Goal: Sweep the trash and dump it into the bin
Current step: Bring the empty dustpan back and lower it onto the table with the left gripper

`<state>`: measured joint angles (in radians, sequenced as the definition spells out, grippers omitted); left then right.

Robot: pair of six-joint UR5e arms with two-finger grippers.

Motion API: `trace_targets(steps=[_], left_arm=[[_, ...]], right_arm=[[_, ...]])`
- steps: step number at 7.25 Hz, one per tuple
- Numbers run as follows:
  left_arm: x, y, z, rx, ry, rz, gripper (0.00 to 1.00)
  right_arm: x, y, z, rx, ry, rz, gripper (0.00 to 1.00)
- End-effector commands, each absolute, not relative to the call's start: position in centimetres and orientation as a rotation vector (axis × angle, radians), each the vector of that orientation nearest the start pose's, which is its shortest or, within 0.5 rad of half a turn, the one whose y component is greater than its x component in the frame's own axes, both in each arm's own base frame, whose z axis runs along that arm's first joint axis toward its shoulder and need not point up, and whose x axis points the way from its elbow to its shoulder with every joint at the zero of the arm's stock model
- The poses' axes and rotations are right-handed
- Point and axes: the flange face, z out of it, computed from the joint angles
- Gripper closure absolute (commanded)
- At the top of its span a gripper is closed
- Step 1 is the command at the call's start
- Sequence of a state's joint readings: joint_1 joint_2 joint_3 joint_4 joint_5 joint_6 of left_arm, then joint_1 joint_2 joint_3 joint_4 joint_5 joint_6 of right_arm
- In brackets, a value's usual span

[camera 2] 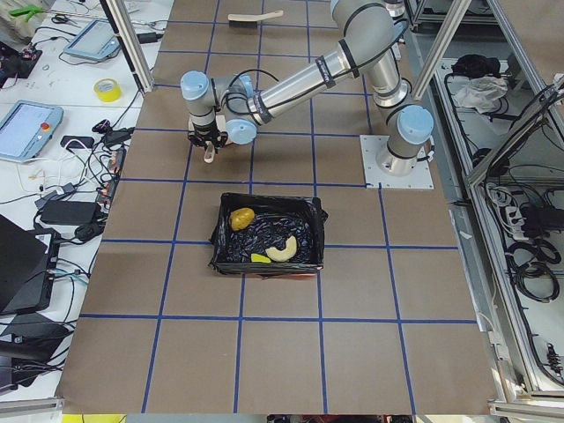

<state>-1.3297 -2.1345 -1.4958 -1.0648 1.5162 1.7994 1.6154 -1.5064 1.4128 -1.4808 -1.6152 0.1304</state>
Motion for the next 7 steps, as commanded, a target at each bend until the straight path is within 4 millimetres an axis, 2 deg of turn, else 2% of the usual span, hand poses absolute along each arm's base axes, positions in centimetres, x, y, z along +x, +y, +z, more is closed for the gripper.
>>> trace_targets(steps=[1,2,3,4,5,6,7], left_arm=[[2.4,-68.6,23.3,2.220,2.239,-0.098,1.00],[2.3,-68.2,22.8,2.219,2.238,-0.105,0.84],[2.0,-68.1,22.7,2.210,2.249,-0.107,0.54],[0.6,-67.9,23.7,2.214,2.225,-0.104,0.34],[-1.3,-67.6,25.6,2.205,2.211,-0.128,0.29],[-2.9,-67.0,28.2,2.221,2.194,-0.124,0.30],[-3.4,-65.3,31.2,2.226,2.241,-0.090,0.30]], right_arm=[[15.3,-51.2,52.4,0.134,3.178,-0.013,0.00],[15.3,-51.1,52.4,0.137,3.177,-0.010,0.00],[15.3,-51.1,52.4,0.137,3.177,-0.010,0.00],[15.3,-51.1,52.4,0.137,3.177,-0.010,0.00],[15.3,-51.1,52.4,0.137,3.173,-0.012,0.00],[15.3,-51.1,52.4,0.137,3.173,-0.012,0.00],[15.4,-51.2,52.4,0.137,3.173,-0.012,0.00]])
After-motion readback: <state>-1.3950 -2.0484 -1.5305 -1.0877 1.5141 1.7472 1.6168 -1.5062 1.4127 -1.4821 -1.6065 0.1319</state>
